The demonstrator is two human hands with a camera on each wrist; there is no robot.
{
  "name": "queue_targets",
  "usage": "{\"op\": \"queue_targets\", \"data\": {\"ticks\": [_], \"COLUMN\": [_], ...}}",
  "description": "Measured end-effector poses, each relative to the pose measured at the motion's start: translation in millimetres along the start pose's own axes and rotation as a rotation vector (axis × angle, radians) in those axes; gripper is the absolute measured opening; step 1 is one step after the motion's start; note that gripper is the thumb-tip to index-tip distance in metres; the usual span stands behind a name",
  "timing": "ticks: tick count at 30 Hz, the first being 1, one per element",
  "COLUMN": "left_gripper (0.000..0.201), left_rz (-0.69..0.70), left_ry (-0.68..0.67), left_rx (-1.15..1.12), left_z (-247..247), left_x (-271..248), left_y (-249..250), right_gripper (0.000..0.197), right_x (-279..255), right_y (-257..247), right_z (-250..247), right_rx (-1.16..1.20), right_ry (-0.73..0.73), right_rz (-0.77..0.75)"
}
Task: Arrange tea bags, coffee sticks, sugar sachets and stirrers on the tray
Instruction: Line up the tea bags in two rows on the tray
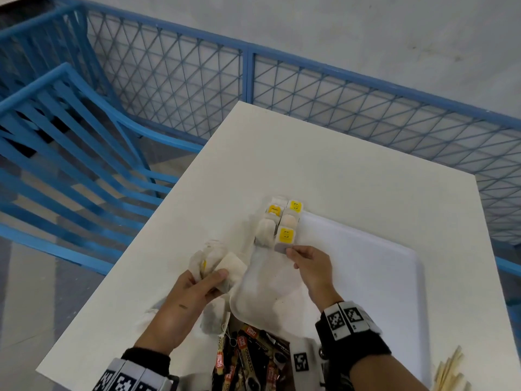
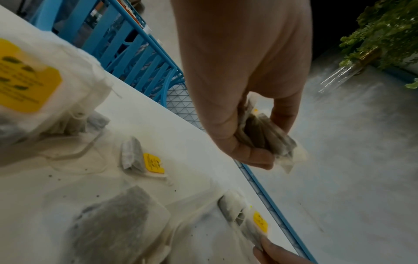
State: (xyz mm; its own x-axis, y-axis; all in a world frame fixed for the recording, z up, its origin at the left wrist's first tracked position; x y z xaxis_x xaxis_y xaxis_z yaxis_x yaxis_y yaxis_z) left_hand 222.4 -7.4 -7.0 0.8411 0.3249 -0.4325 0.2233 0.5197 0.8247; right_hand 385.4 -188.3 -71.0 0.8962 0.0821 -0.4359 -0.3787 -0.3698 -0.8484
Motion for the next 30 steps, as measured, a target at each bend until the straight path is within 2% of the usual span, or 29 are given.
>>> {"op": "queue_targets", "data": {"ticks": [2,9,14,16,18,20,22,25,27,30], "left_gripper": [0.038,0.020,0.021,0.024,0.025,0.026,0.026,0.027,0.029,0.039], "left_rz": [-0.010,-0.036,-0.034,-0.031,-0.024,-0.019,-0.010,0.015,0.035,0.037], "left_ry": [-0.003,-0.013,-0.001,-0.003,-0.003,0.008,-0.001,-0.028,-0.048,-0.047], "left_rx": [0.001,0.019,0.012,0.001,0.000,-0.007,-0.018,0.014,0.065,0.061], "left_z": [-0.5,4.2,8.5,10.6,11.9,11.5,12.6,15.8,18.1,17.5], "left_x": [0.1,2.1,5.3,5.5,6.1,7.1,7.5,6.5,5.8,5.4], "left_y": [-2.3,-8.4,-10.3,-10.1,-9.8,-9.3,-8.5,-5.2,-3.1,-2.7], "right_gripper": [0.005,0.017,0.020,0.022,0.014,0.008,0.022,0.048,0.048,0.031], "right_x": [11.3,17.2,16.8,13.8,2.7,-16.4,-39.2,-74.3,-87.8,-93.1], "right_y": [2.5,-2.7,-4.7,-7.2,-16.9,-30.0,-37.6,-46.8,-52.5,-58.1], "right_z": [-1.4,6.2,5.5,1.8,1.5,9.9,23.6,43.5,49.5,51.5], "right_rx": [-0.055,-0.138,-0.186,-0.212,-0.245,-0.261,-0.196,-0.016,0.001,-0.042], "right_ry": [0.040,0.061,0.080,0.108,0.110,0.031,-0.128,-0.408,-0.471,-0.445], "right_rz": [-0.001,-0.032,-0.033,-0.066,-0.156,-0.269,-0.328,-0.328,-0.365,-0.384]}}
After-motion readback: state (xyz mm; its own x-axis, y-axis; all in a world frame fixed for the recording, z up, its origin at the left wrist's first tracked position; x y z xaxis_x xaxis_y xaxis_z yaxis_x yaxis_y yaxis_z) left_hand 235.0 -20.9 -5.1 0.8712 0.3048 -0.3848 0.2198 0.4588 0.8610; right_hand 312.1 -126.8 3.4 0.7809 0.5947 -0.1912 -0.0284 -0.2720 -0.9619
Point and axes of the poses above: each hand's wrist, its own x-axis towards the middle knuckle, its own z-axis out of the palm, y = z × x, the point moved 8 cm from there along x, towards the middle knuckle, and after that the axes turned 1 degree about x, right-handed, at the moved point
